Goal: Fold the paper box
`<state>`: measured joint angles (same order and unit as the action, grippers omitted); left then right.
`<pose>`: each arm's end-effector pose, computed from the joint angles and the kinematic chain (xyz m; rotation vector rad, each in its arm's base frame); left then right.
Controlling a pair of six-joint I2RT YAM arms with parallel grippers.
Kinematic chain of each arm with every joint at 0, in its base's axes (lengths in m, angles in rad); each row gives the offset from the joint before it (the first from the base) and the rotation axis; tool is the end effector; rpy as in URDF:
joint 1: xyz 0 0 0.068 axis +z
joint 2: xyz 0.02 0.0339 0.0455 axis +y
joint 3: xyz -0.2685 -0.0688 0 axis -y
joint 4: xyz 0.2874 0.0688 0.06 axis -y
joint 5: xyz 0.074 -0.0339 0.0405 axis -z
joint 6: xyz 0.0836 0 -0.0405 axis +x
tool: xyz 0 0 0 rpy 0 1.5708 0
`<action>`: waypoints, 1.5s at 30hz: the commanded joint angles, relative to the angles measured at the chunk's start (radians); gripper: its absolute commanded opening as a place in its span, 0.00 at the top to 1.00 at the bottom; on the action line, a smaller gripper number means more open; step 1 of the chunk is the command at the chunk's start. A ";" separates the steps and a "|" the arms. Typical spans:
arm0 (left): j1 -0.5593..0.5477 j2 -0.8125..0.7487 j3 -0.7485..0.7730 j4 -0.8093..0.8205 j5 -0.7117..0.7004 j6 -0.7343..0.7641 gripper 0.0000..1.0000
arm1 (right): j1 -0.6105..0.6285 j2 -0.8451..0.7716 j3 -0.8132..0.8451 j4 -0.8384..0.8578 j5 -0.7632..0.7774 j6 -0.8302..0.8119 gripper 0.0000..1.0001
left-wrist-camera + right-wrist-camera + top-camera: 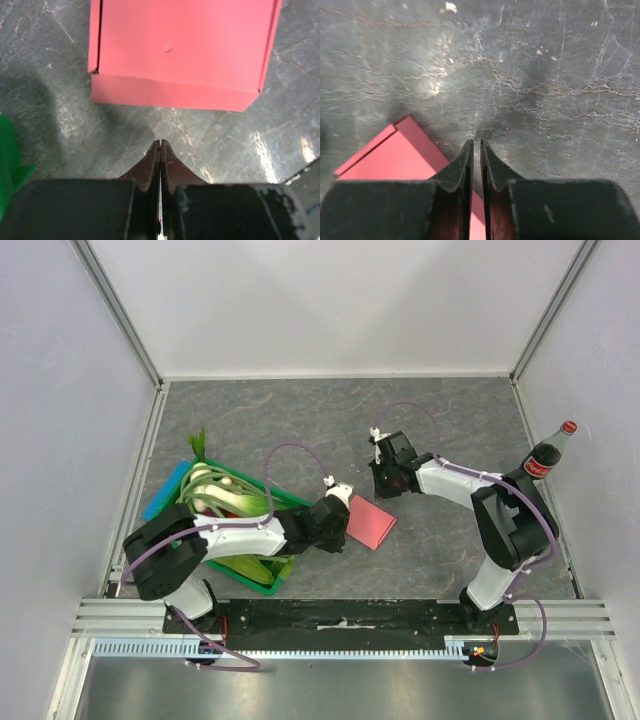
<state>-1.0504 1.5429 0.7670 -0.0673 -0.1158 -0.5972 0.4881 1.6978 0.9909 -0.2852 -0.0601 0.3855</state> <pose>0.1894 -0.3111 0.1062 0.5080 2.4487 -0.6000 0.3488 0.1909 0.1070 -0.1574 2.6088 0.4003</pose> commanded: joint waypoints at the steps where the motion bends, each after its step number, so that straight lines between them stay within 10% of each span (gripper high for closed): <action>1: 0.003 0.075 0.080 -0.032 -0.082 -0.023 0.98 | 0.012 0.056 0.042 -0.042 0.075 -0.094 0.86; 12: 0.026 0.246 0.230 -0.062 -0.156 0.000 0.98 | 0.081 0.054 -0.044 -0.025 -0.077 -0.007 0.94; 20: 0.039 0.365 0.348 0.061 -0.090 0.088 0.98 | 0.197 -0.026 -0.319 0.383 -0.351 0.343 0.99; 28: 0.073 0.414 0.364 0.049 -0.122 0.099 0.98 | 0.231 -0.118 -0.379 0.377 -0.228 0.463 1.00; 36: 0.081 0.274 0.233 0.063 -0.081 0.215 0.89 | 0.078 -0.208 -0.316 0.173 -0.171 0.284 0.97; 45: 0.073 0.060 0.055 0.084 0.154 0.174 0.68 | 0.006 -0.191 -0.149 -0.083 -0.070 0.036 0.71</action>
<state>-0.9684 1.6840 0.8597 -0.0357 -0.0517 -0.4335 0.4973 1.4818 0.7822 -0.1921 -0.1162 0.5415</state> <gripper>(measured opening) 0.298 0.288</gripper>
